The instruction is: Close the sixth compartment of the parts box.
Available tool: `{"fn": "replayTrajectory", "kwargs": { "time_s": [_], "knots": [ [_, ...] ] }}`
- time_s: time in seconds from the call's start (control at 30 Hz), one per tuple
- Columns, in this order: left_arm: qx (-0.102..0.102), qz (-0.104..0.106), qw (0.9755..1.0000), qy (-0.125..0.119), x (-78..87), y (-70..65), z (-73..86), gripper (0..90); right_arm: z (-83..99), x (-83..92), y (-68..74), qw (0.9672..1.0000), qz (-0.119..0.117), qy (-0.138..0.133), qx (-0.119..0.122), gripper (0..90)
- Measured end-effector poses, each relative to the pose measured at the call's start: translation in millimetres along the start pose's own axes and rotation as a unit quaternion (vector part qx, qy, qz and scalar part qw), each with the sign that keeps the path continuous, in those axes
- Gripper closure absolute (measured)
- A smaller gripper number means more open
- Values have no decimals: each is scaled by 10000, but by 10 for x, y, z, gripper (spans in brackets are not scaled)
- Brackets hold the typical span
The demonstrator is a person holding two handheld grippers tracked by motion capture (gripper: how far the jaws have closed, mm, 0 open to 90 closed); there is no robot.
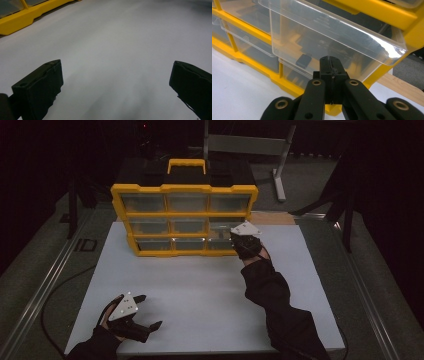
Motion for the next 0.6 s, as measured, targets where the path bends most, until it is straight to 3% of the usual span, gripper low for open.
{"fn": "replayTrajectory", "kwargs": {
  "time_s": [0.6],
  "knots": [
    [16,8,10000,-22,3,1,-3,0,-59,-75,-23,9999,81,56,-20,900]
  ]
}}
Point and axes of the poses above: each handheld gripper's, and its own axes: x roughly backward along the jaws, z roughly out of its underside, y roughly to its left, the point moved 9 cm from there along -x, roughly forward along the jaws, and after that the axes turned 12 degrees about -x, right-handed, at the moved point
